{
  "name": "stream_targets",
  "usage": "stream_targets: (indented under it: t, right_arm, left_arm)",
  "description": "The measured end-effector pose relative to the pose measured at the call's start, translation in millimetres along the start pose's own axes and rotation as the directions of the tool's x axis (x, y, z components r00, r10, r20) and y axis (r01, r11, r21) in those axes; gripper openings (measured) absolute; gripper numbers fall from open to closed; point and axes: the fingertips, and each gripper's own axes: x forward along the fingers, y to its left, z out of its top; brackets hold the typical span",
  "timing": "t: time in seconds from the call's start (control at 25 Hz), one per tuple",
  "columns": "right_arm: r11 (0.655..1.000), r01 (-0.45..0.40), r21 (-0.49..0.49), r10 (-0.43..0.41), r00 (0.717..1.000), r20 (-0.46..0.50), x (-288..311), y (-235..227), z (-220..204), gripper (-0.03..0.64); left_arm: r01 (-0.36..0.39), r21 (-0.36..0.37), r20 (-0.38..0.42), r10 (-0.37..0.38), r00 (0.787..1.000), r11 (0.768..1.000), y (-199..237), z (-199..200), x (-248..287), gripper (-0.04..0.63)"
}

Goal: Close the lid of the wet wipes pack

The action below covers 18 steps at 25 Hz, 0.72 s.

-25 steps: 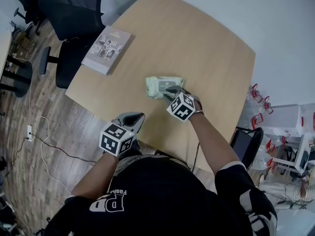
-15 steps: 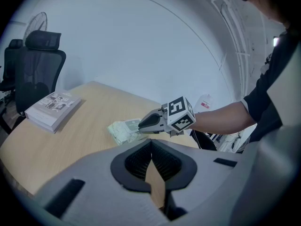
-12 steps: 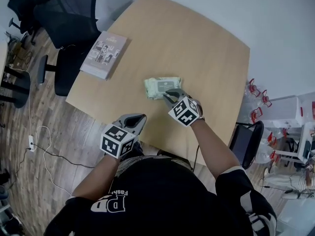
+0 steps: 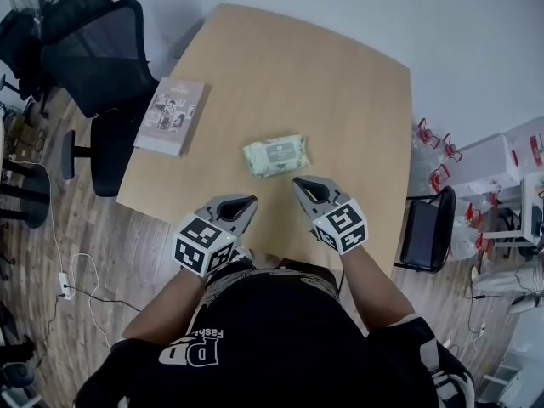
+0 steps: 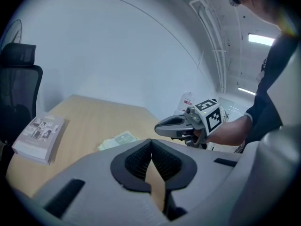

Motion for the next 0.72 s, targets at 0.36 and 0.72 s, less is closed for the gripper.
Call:
stream_targets:
  t: [0.36, 0.72]
  right_arm:
    - [0.993, -0.028, 0.116, 0.012, 0.990, 0.138, -71, 11, 22, 0.005]
    - [0.980, -0.127, 0.152, 0.100, 0.980, 0.173, -145, 34, -3, 0.005]
  left_arm:
    - [-0.056, 0.006, 0.084, 0.055, 0.995, 0.998, -25, 20, -7, 0.018]
    - [-0.107, -0.015, 0.132, 0.108, 0.985, 0.994, -102, 12, 1, 0.018]
